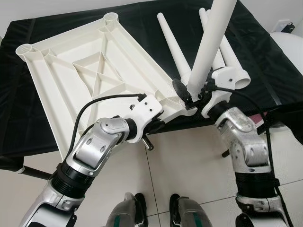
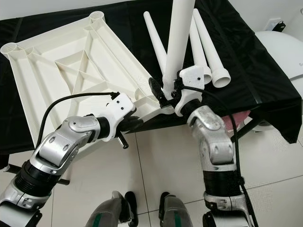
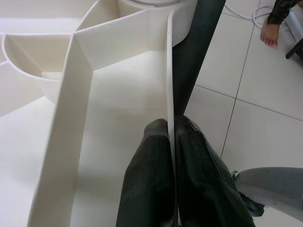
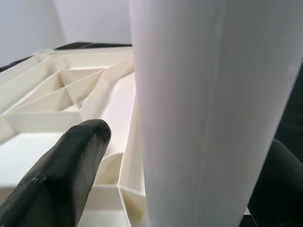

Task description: Building children table

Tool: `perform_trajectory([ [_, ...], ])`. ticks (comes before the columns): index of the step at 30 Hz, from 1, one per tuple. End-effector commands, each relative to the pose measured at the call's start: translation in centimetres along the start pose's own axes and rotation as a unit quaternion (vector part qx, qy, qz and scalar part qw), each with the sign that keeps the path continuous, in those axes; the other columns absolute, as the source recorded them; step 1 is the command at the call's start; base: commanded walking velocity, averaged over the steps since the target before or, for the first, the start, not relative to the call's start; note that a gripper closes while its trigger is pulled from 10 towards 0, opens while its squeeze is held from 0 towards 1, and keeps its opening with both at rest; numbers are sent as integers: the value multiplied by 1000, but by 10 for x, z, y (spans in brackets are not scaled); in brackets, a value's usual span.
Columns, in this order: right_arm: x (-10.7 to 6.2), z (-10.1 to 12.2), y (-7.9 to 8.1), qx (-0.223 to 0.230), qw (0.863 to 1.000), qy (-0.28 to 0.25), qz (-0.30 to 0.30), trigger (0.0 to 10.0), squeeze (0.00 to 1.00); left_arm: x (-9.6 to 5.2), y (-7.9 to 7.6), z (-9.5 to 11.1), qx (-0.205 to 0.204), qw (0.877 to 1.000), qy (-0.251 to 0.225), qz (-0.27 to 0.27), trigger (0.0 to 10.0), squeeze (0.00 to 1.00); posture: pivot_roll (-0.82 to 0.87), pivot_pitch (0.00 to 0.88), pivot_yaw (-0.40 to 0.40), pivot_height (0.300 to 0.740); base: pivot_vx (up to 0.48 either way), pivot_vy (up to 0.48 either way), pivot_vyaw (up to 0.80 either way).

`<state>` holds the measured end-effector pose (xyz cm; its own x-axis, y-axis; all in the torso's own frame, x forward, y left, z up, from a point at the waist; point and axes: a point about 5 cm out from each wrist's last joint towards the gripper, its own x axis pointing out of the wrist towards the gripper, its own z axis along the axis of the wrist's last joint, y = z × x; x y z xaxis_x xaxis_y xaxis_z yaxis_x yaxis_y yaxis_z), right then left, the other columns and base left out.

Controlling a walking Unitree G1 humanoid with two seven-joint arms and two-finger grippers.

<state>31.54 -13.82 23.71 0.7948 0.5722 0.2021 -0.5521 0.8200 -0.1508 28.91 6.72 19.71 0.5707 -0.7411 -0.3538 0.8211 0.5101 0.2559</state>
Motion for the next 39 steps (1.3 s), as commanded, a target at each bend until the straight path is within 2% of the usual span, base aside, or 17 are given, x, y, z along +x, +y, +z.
perform_trajectory([
  [1,-2,-1,-5,1,1000,3,27,10000,0,-5,6,7,5,1000,-16,24,10000,0,-84,216,51,740,0,0,0],
  [2,-2,-1,-5,1,1000,3,27,10000,0,-5,6,7,5,1000,-16,24,10000,0,-84,216,51,740,0,0,0],
  [3,-5,0,-22,-5,999,15,40,10000,0,-5,6,7,4,1000,-17,25,10000,0,-84,216,51,740,0,0,0],
  [5,-7,1,-35,-10,999,23,48,10000,0,-5,6,7,3,999,-17,27,10000,0,-86,215,48,740,0,0,0],
  [9,-8,2,-46,-27,997,34,57,10000,0,-5,6,8,2,999,-19,27,10000,0,-86,215,48,740,0,0,0],
  [20,-10,-5,-47,-16,993,41,108,10000,0,-4,6,7,2,999,-20,27,10000,0,-95,202,43,740,0,0,0],
  [21,-9,-7,-47,-12,992,42,117,7765,0,-4,6,7,3,999,-19,27,10000,0,-95,202,43,740,0,0,0],
  [23,-9,-8,-47,-10,992,41,121,7765,0,-4,6,7,3,999,-19,27,10000,0,-94,200,45,740,0,0,0],
  [24,-9,-8,-46,-8,991,38,125,1529,0,-4,6,7,3,999,-19,26,10000,0,-95,199,46,740,0,0,0],
  [26,-8,-8,-46,-7,991,36,130,1529,0,-4,6,7,3,999,-18,26,10000,0,-95,199,46,740,0,0,0],
  [27,-8,-8,-46,-12,991,35,127,0,0,-4,5,6,4,1000,-18,25,10000,0,-93,198,47,740,0,0,0],
  [28,-7,-8,-46,-14,991,33,128,4980,0,-4,6,6,3,1000,-17,25,10000,0,-94,197,48,740,0,0,0],
  [29,-7,-8,-46,-14,991,33,128,4980,0,-4,6,6,3,1000,-17,25,10000,0,-94,197,48,740,0,0,0],
  [30,-5,-7,-47,-14,991,28,127,10000,0,-4,6,6,2,1000,-16,26,10000,0,-93,199,48,740,0,0,0],
  [39,2,-8,-41,-4,988,13,154,10000,0,-5,7,9,-3,999,-19,27,10000,0,-90,205,48,740,0,0,0],
])
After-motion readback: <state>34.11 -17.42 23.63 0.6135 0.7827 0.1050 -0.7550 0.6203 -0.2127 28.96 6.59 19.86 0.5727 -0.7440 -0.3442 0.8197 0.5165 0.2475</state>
